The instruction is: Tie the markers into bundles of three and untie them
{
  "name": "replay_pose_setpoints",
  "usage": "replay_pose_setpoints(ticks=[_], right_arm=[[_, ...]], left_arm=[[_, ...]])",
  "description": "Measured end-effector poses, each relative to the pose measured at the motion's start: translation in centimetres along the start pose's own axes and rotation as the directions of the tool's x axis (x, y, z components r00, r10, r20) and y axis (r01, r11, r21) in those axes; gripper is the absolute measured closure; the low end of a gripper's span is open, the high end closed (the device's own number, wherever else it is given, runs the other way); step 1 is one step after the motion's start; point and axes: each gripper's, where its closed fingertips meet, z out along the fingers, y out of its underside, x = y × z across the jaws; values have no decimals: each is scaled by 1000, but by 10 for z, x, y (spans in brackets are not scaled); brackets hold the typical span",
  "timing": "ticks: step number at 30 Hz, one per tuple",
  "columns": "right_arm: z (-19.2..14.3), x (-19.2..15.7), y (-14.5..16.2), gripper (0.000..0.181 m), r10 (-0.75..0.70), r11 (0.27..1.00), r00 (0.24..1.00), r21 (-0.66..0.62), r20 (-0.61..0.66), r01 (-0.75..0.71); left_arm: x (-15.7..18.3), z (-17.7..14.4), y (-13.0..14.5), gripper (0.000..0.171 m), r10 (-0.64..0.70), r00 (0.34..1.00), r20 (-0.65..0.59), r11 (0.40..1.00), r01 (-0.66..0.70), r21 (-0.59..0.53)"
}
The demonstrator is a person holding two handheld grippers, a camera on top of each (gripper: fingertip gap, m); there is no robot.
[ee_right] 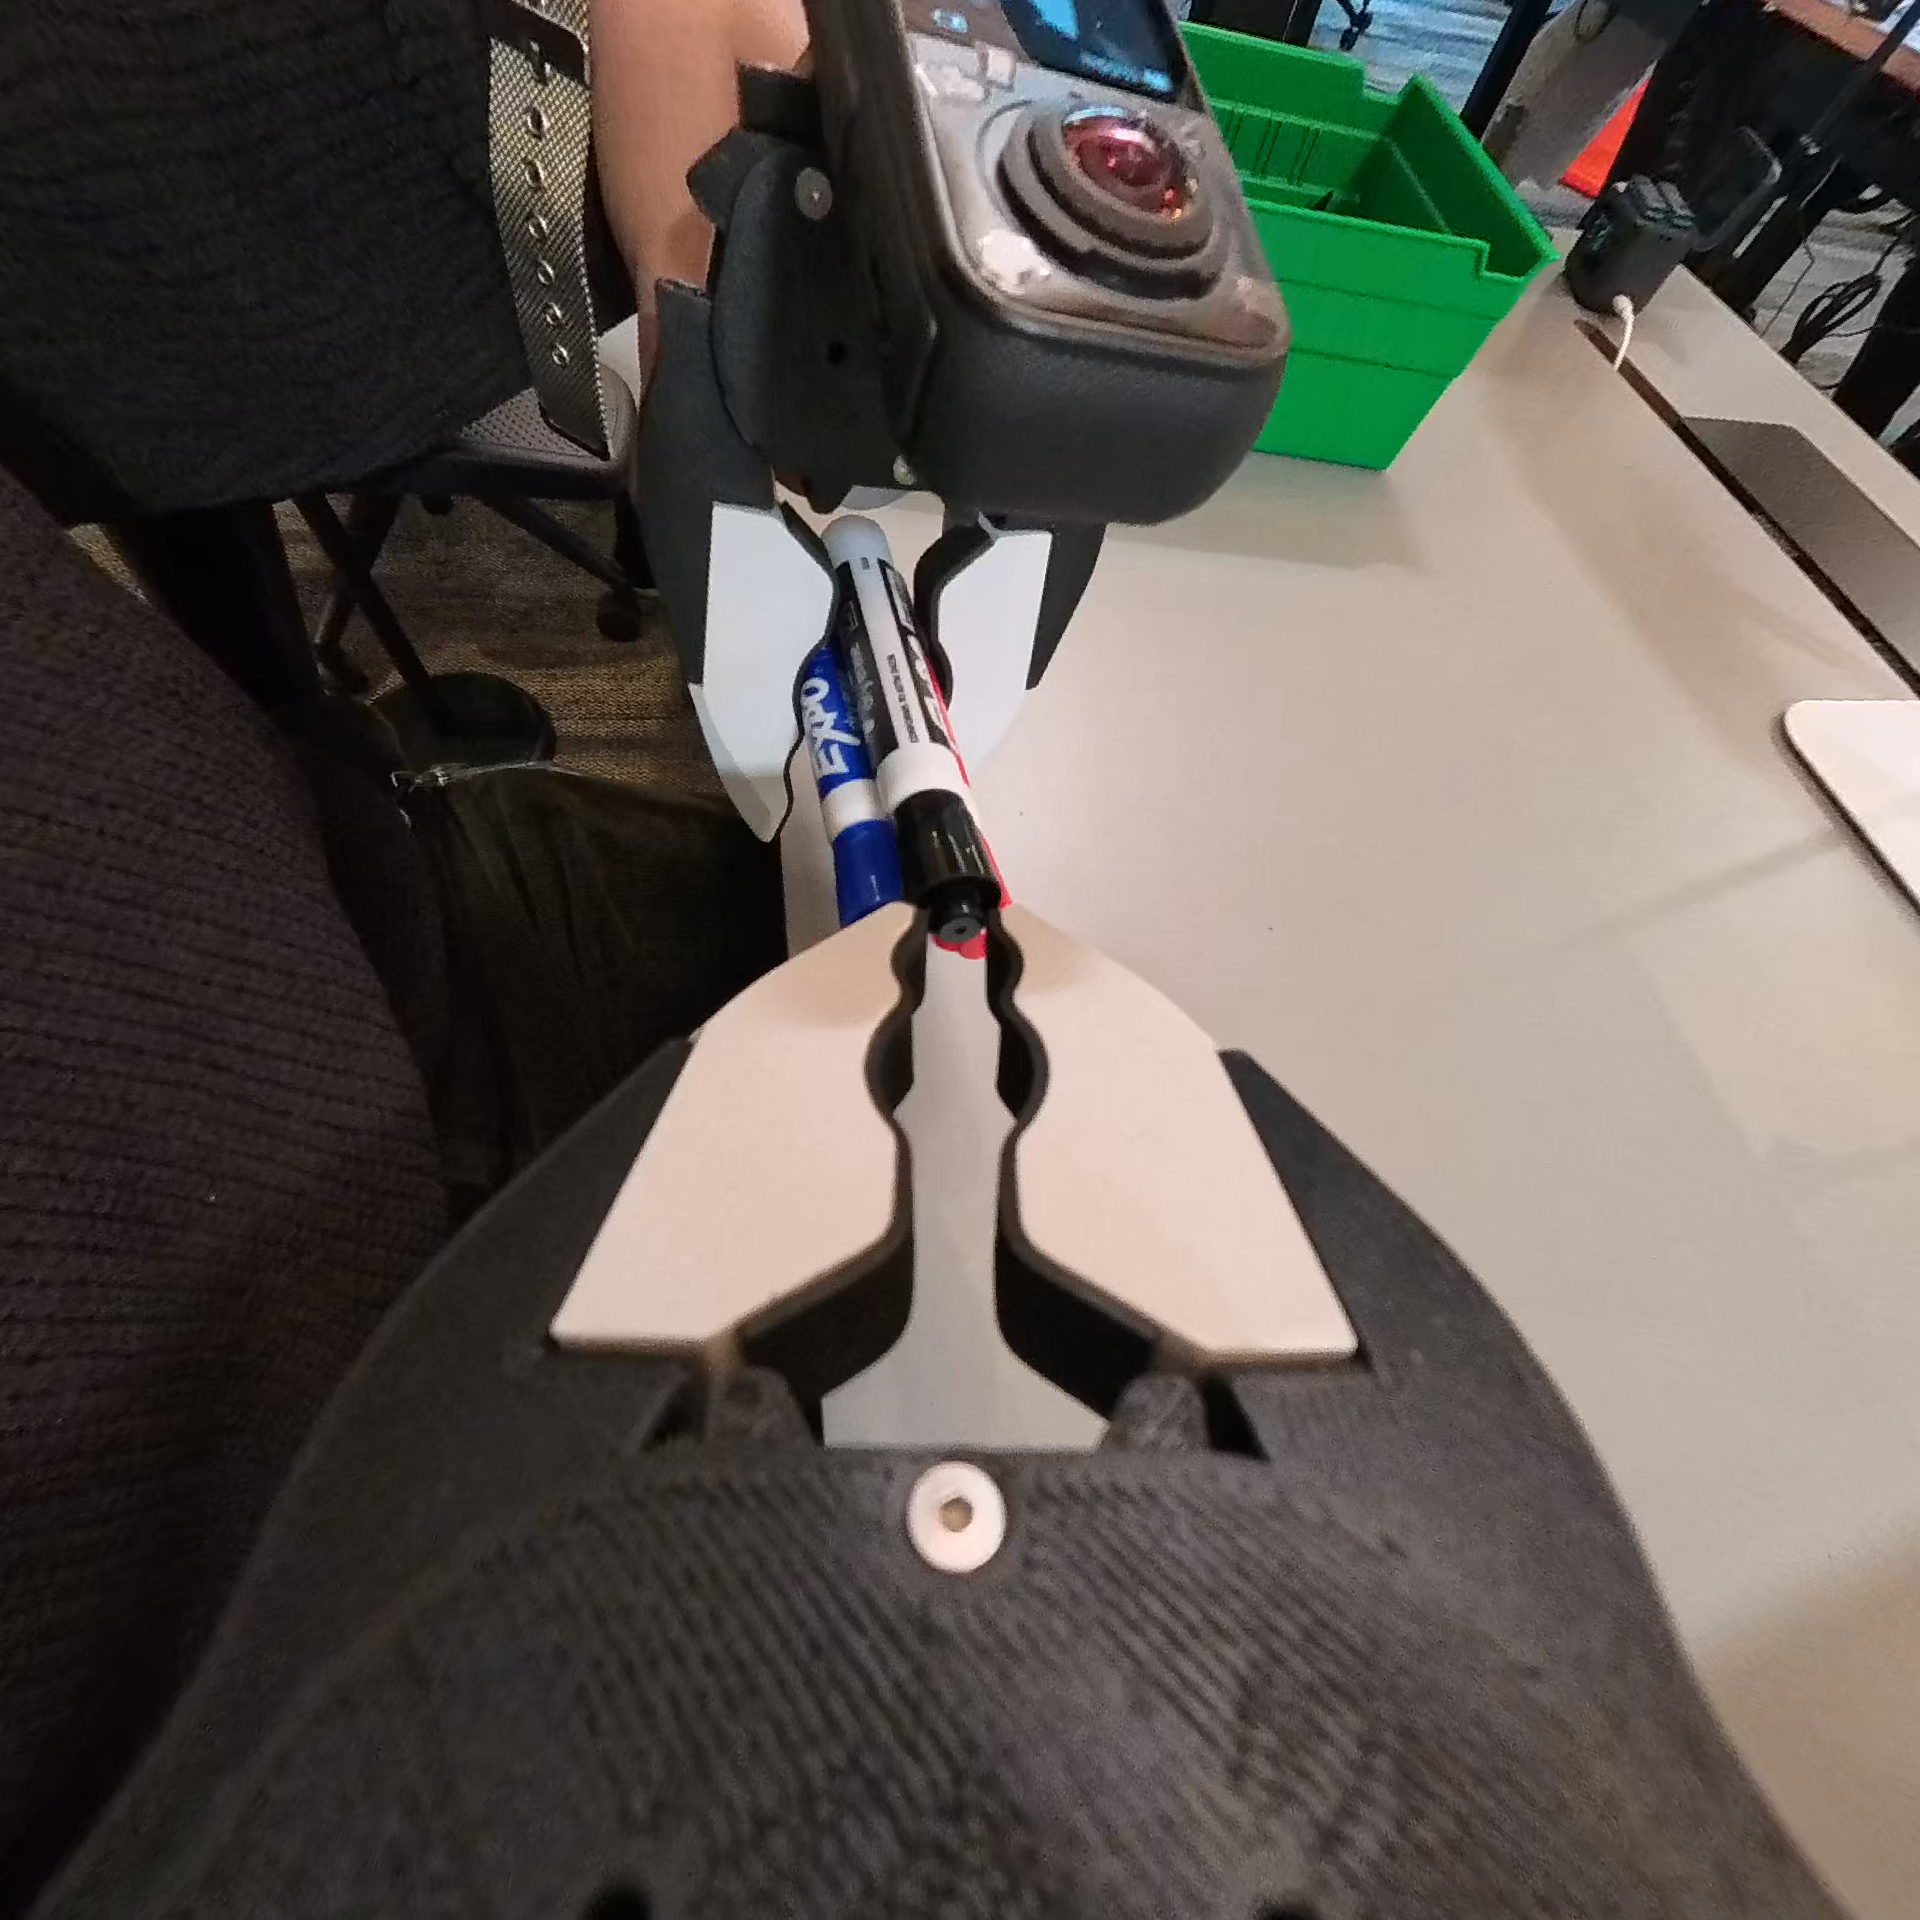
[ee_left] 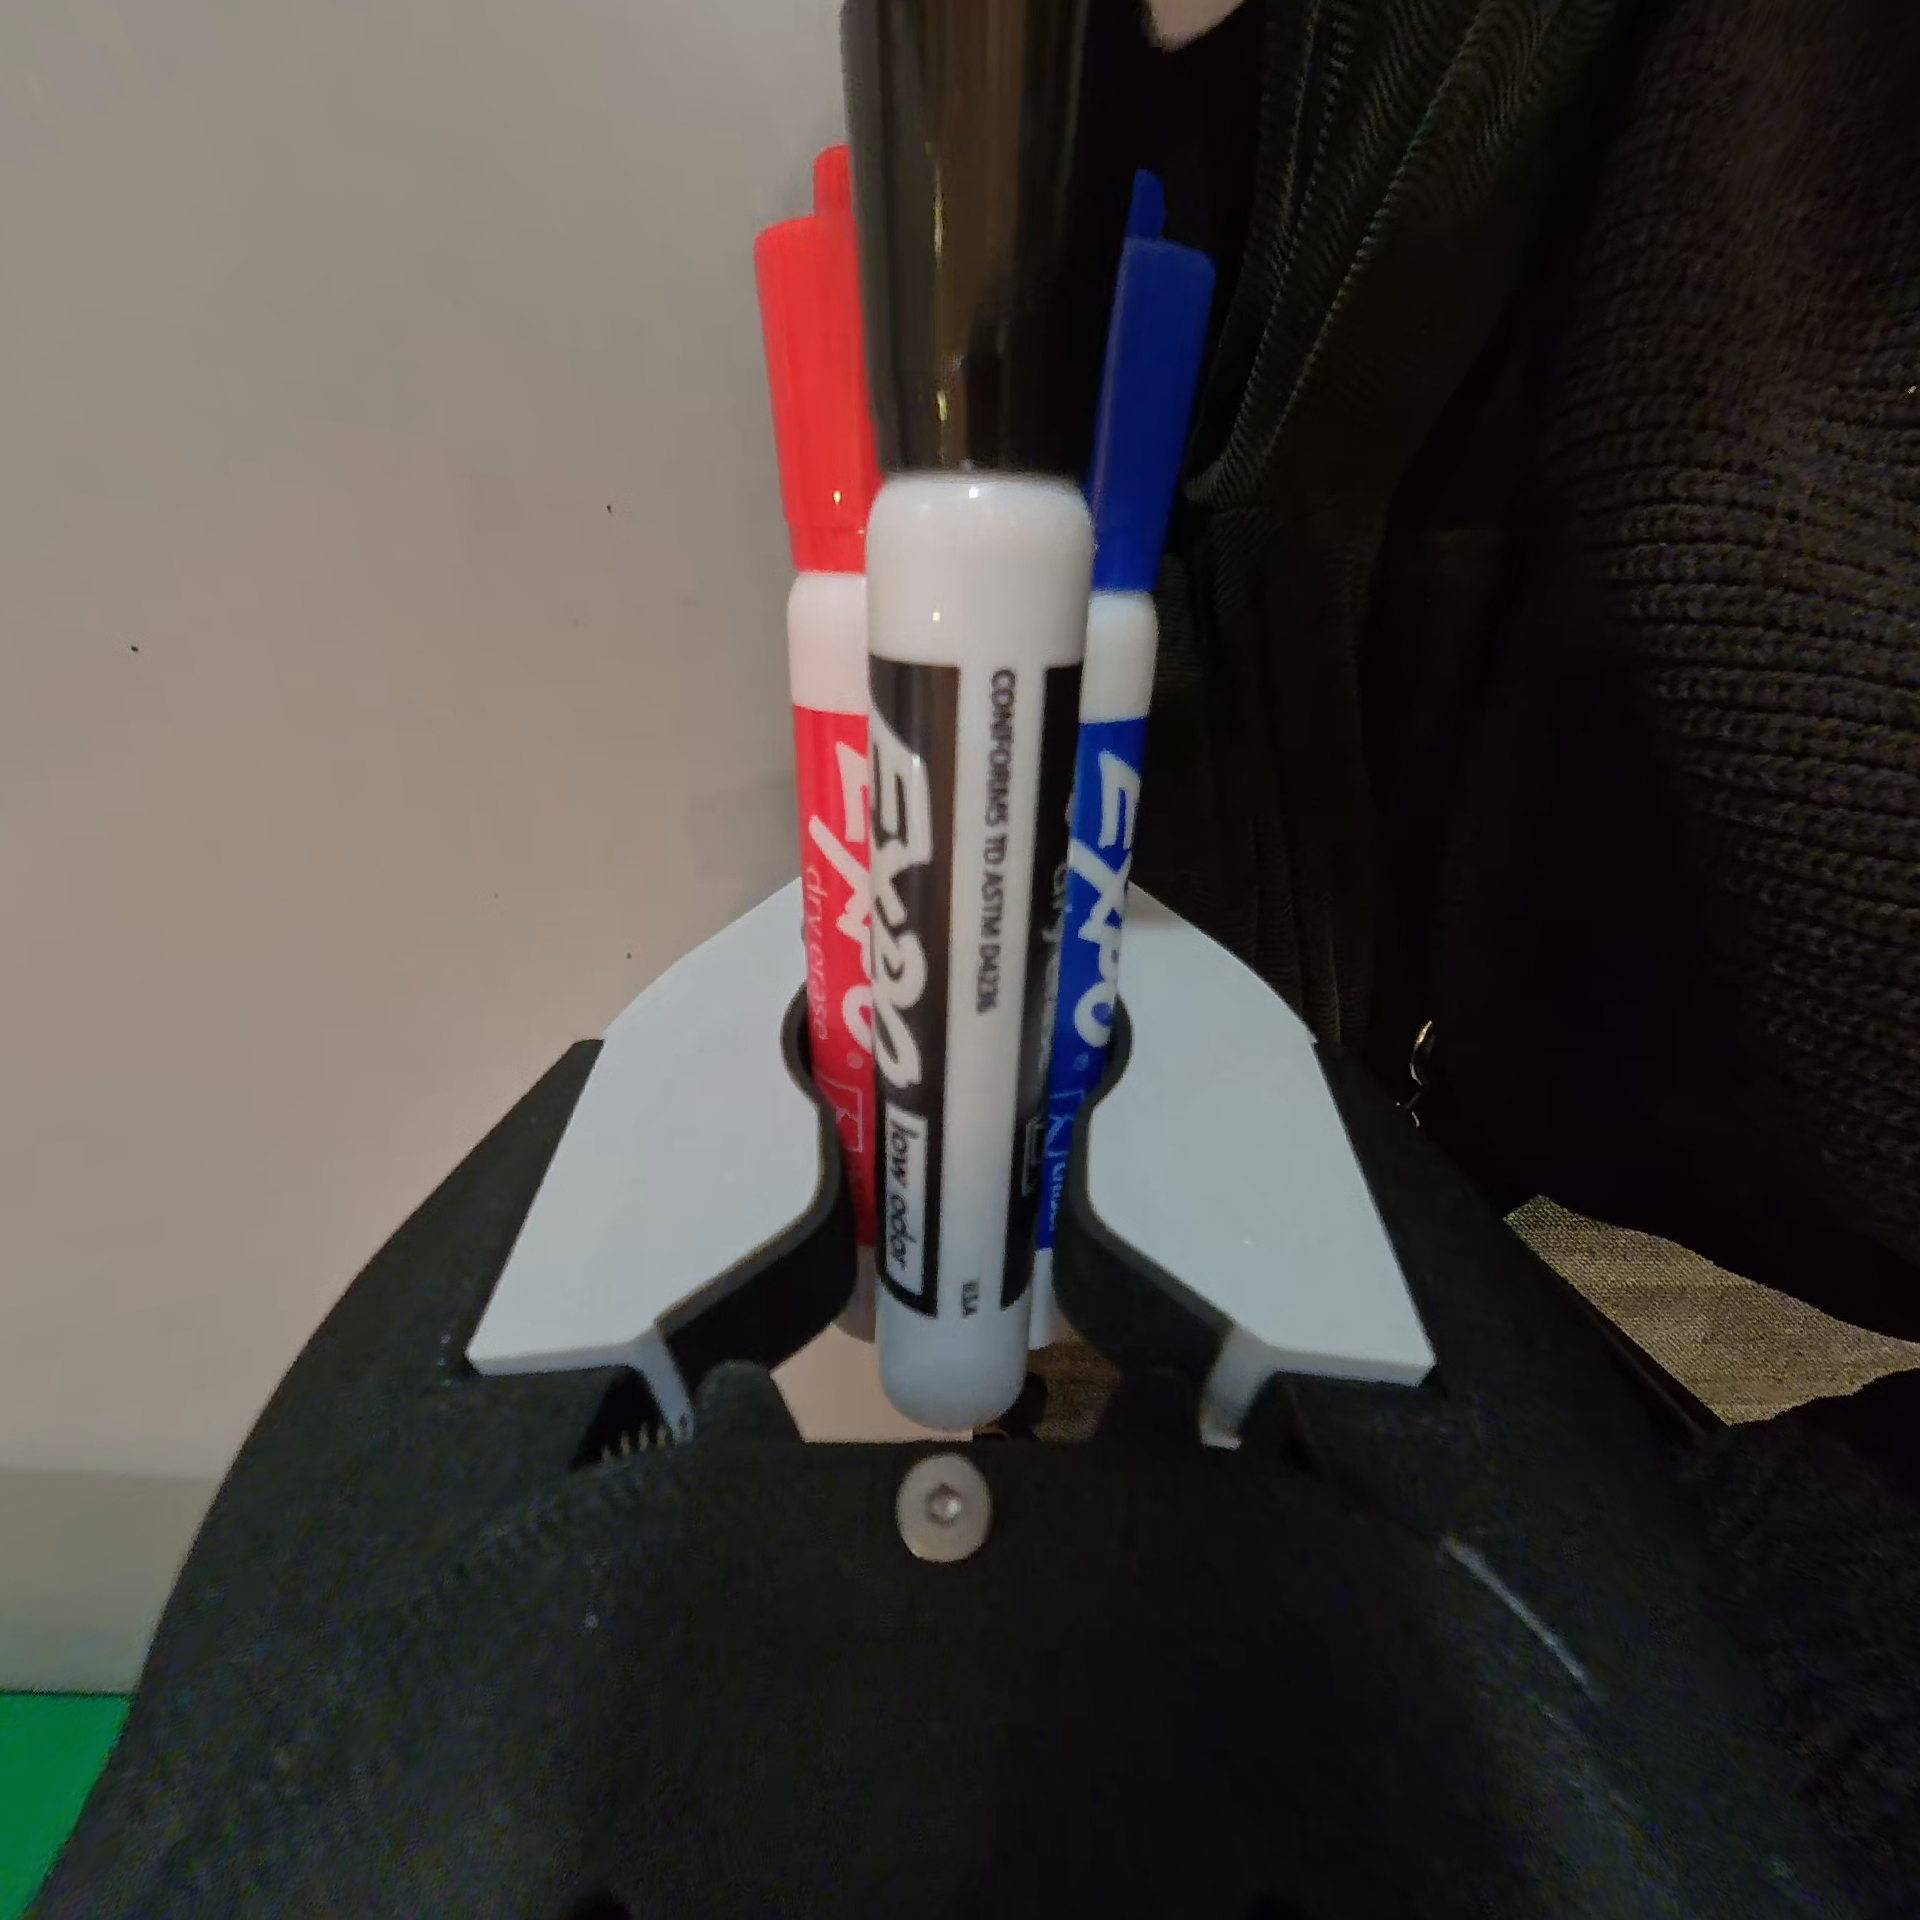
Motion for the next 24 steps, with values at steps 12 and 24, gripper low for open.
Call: replay_pose_setpoints(ticks=[12, 24], right_arm=[[-7, 8, -2, 162, 81, 995, 997, 63, 10, -81], [3, 5, -2, 181, 87, 995, 996, 56, -4, -86]], left_arm=[[-3, -4, 4, 123, -16, 1000, 10, 1000, 16, 4], [-1, -2, 2, 123, -6, 1000, 4, 1000, 6, -3]])
